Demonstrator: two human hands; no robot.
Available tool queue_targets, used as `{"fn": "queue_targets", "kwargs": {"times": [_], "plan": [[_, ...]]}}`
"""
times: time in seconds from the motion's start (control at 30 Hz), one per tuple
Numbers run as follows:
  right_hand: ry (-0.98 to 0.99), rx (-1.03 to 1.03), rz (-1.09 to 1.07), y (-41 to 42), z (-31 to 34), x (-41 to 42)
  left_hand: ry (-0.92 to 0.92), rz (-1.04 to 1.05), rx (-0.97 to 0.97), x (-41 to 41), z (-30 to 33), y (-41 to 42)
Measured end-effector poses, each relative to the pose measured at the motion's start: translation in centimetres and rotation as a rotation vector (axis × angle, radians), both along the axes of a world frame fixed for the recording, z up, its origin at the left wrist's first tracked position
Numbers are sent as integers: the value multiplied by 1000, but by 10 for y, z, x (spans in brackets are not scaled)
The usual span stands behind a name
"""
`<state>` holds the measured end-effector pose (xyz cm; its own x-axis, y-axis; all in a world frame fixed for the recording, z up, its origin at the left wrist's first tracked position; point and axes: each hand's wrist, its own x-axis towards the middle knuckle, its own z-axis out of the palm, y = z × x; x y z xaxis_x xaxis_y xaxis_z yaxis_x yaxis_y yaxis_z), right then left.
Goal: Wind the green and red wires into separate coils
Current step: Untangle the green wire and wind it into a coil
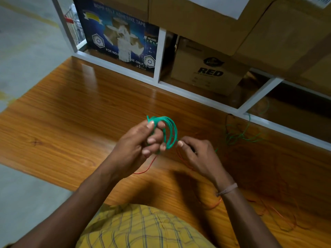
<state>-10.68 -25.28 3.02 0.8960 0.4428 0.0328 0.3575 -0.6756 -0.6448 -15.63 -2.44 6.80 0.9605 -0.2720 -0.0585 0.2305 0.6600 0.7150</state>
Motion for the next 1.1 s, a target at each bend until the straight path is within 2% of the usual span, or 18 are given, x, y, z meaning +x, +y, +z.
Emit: {"fn": "queue_targets", "kwargs": {"times": [0.13,0.23,0.27,0.37,0.47,0.53,0.6,0.67,0.9,0.97,1.1], "plan": [[-1,-222,118,9,8,-19,48,220,-182,20,4,1],[0,-318,235,15,27,-30,26,268,-172,27,-1,3],[-11,-349,261,17,34,-32,-19,281,-58,28,-4,2],[-49,-375,288,16,55,-33,-236,365,584,27,-11,-1],[-111,-338,281,11,72,-24,-392,354,1064,30,-25,7],[-120,-282,291,7,82,-16,-404,235,1291,31,-32,12],[-53,-166,311,3,93,-9,-442,121,1416,30,-33,15],[43,11,306,-2,102,-4,-484,28,1434,25,-31,17],[286,603,138,-3,117,12,-386,-207,1191,8,-17,17],[282,651,-10,-2,107,23,-392,-242,1144,4,-17,15],[86,480,-209,5,76,45,-398,-209,1042,-1,-11,17]]}}
